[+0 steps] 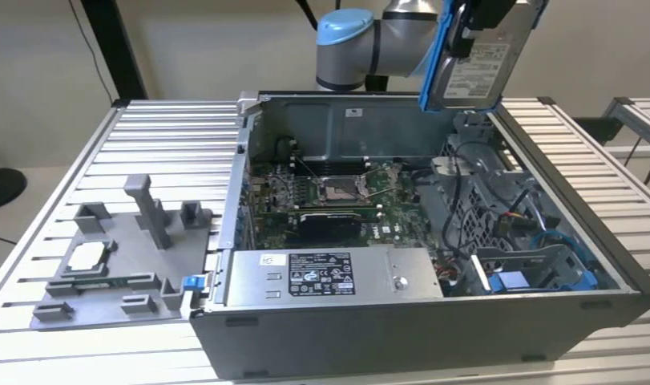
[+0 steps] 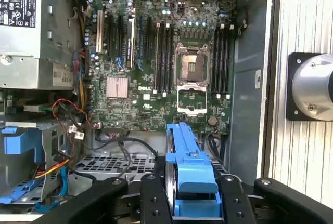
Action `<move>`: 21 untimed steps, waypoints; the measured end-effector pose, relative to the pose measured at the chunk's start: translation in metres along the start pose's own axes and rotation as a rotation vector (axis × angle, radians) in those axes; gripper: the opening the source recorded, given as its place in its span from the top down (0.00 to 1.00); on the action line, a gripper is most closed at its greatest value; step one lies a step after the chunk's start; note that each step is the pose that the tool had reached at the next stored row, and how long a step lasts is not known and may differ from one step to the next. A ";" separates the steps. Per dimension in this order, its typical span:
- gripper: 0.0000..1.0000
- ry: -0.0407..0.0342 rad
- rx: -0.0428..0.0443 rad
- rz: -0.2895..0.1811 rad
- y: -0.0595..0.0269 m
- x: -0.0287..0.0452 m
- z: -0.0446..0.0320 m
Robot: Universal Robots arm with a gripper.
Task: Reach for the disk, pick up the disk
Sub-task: 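Pick up the disk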
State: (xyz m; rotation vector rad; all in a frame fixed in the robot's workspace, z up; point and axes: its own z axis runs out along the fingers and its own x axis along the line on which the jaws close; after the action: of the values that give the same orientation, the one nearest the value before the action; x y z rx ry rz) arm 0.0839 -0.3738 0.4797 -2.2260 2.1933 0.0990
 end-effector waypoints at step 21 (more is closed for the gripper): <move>1.00 0.0000 0.0000 0.000 0.0002 0.0158 -0.0007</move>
State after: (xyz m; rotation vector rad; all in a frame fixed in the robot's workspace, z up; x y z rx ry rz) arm 0.0839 -0.3897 0.4795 -2.2259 2.1934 0.0990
